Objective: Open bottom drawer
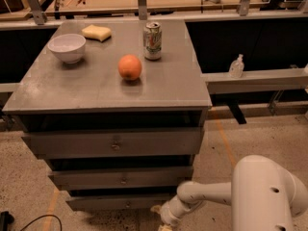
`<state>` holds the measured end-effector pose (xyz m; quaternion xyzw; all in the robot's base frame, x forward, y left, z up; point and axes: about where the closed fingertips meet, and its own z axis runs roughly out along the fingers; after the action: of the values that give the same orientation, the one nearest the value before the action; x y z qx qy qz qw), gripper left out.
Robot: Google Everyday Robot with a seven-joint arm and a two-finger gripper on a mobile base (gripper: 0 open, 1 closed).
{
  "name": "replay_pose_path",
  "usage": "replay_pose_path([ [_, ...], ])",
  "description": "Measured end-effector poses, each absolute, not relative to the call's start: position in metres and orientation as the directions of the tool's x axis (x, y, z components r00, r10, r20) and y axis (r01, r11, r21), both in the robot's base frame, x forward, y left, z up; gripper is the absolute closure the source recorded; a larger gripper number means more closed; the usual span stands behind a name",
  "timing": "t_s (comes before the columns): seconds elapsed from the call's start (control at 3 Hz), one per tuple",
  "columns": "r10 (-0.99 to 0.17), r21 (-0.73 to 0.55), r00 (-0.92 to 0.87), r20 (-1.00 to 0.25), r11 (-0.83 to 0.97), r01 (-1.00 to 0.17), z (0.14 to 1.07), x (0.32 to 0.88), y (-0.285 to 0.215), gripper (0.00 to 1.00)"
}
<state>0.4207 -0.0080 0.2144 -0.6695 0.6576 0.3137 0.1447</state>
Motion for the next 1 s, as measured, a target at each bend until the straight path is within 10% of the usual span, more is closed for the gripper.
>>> replay_pose_path([
  [0.33,-0.779,0.283,-0.073,-0.622,-0.137,-0.949,0.222,0.397,0.001,0.41],
  [0.67,-0.773,0.293,-0.089,-0.628,-0.129,-0.947,0.23,0.386,0.002,0.41],
  [1.0,-0.777,0.203,-0.096,-0.622,-0.042,-0.978,0.249,0.397,-0.012,0.09],
])
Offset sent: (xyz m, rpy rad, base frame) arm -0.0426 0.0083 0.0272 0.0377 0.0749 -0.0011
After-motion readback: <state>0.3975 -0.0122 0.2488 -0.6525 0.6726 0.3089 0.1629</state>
